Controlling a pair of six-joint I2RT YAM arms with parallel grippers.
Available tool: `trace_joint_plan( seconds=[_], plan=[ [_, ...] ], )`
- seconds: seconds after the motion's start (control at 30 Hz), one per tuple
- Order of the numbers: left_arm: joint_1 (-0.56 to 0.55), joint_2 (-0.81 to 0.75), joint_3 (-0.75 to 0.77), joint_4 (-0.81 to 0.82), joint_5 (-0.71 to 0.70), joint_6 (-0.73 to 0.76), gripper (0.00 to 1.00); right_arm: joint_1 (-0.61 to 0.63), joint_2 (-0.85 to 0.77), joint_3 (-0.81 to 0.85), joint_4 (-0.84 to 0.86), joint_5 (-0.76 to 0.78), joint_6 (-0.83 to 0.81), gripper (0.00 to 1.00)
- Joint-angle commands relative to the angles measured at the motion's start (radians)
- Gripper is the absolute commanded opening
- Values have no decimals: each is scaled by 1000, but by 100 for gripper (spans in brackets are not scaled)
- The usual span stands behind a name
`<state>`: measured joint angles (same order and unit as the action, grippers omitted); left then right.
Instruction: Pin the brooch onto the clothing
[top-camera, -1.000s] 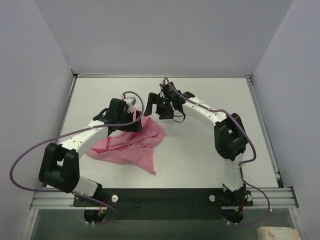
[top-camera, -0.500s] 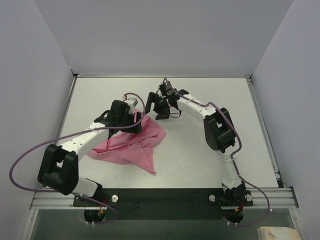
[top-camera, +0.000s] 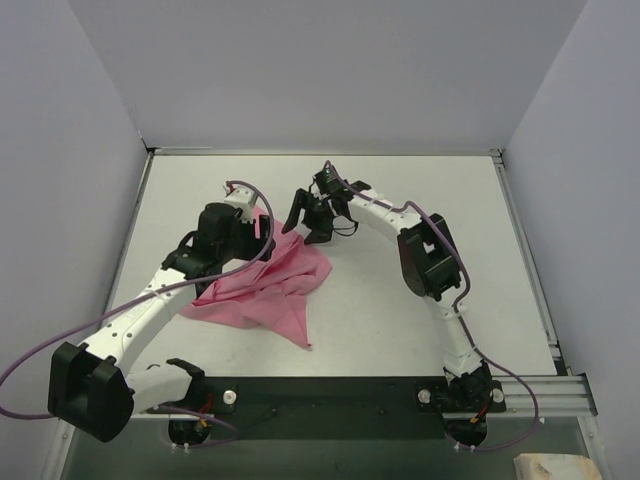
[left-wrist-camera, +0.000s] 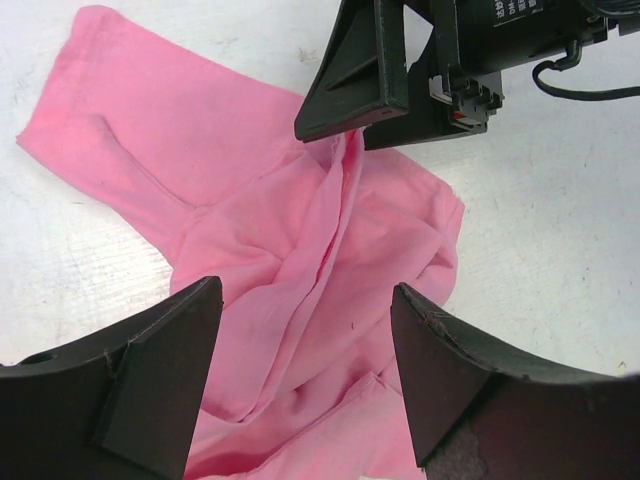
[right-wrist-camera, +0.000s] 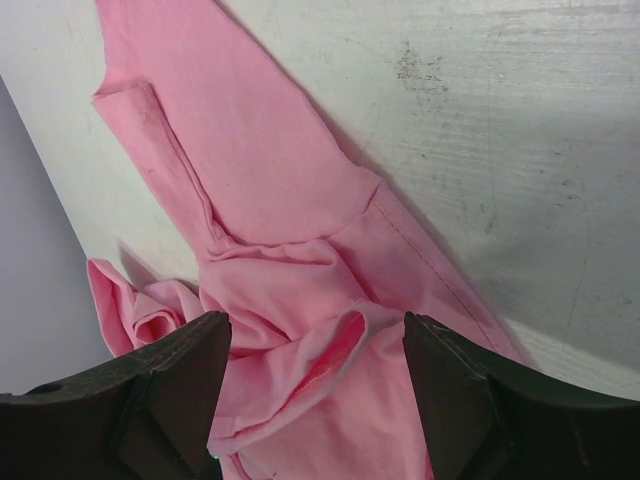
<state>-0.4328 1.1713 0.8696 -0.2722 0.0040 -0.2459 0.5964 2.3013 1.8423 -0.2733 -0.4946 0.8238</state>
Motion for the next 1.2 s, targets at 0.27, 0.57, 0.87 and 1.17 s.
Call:
trace_joint_plan(
  seconds=[0.27,0.57,0.87,1.17],
  plan=[
    [-6,-51,-12,21,-41,2,78,3,69,70,-35,-50,57,30],
    [-4,-81,-23,11,-67,0,78,2,41,52,-41,-47,32,0],
    [-4,-104,-32,7,-91,-6,78,-15,-205,-118,60,51,-12,0],
    [-3,-124,-30,-5,-133,-27,79,-64,-413,-221,154,77,-58,0]
  ],
)
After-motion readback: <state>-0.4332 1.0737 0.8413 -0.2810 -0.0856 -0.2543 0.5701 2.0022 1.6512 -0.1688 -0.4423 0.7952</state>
